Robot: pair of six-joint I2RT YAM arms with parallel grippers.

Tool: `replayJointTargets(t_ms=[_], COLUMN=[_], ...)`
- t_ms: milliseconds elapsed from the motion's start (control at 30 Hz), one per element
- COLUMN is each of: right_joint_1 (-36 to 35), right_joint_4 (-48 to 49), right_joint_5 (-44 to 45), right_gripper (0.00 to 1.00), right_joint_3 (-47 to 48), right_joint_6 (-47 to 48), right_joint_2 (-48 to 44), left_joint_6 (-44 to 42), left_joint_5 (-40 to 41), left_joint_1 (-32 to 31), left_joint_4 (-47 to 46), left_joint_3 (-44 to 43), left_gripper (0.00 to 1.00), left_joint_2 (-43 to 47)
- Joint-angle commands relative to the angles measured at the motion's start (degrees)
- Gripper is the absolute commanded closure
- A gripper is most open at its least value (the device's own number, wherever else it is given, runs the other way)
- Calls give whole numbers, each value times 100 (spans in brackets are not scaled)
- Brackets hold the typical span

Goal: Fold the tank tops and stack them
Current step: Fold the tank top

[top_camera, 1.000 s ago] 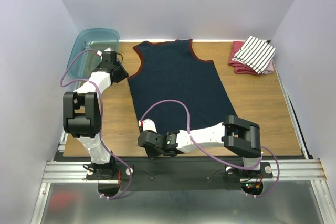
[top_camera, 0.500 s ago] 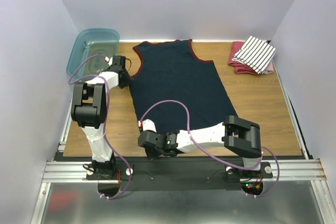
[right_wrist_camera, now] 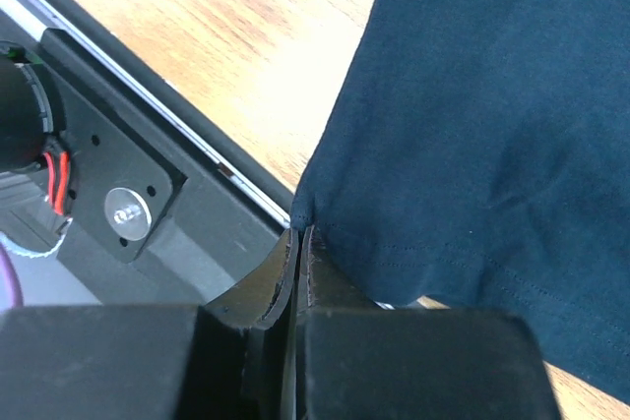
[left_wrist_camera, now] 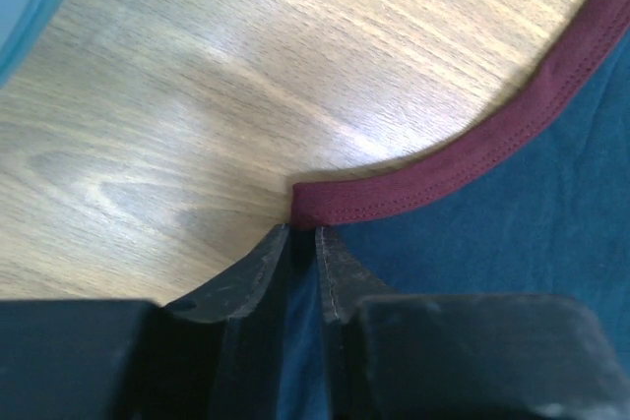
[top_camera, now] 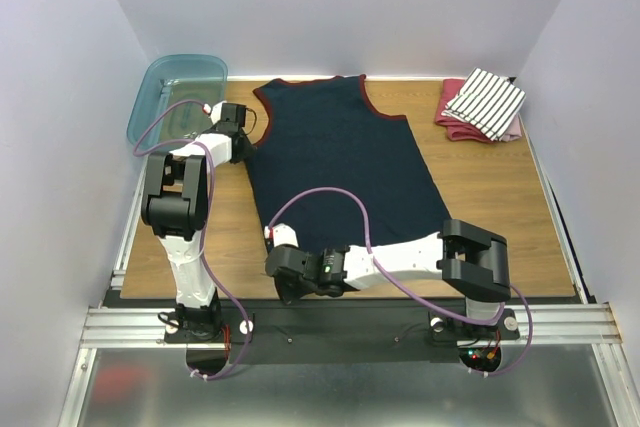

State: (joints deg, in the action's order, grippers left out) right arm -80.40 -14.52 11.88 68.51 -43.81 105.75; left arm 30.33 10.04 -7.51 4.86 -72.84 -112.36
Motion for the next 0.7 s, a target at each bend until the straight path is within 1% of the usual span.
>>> replayJointTargets(t_ms=[0,67,100,133,167,433,567,667], right_joint_1=[-90,-81,-81,-90,-81,-81,-81,7], right_joint_4=[143,143,143,160,160,204,239,240], right_joint_5=[-133,-194,-221,-299,-352,-809,-960,-924], right_gripper=[100,100,100,100,100,100,100,100], right_joint_3=[-40,-13,4,39,66,645,848,699], right_joint_6=[-75,-66,-66,-66,-57,-57,-75,-119], right_joint_2=[-327,-336,-336,-328,-310,24,34,-160], left_joint_6=[-27,-53,-44,-44,-53,-167,-176,-150], left_joint_5=[427,577,665,744,814,1342,1351,1237], left_joint_1=[-14,-14,-14,-14,-5,-5,-5,-14], left_joint_4=[-3,14,32,58,85,357,568,621], left_joint_3=[-222,-266,-283,-318,-371,-740,-1047,-1171], left_gripper=[85,92,92,97,100,100,100,100], left_joint_2=[3,73,117,222,292,732,794,812])
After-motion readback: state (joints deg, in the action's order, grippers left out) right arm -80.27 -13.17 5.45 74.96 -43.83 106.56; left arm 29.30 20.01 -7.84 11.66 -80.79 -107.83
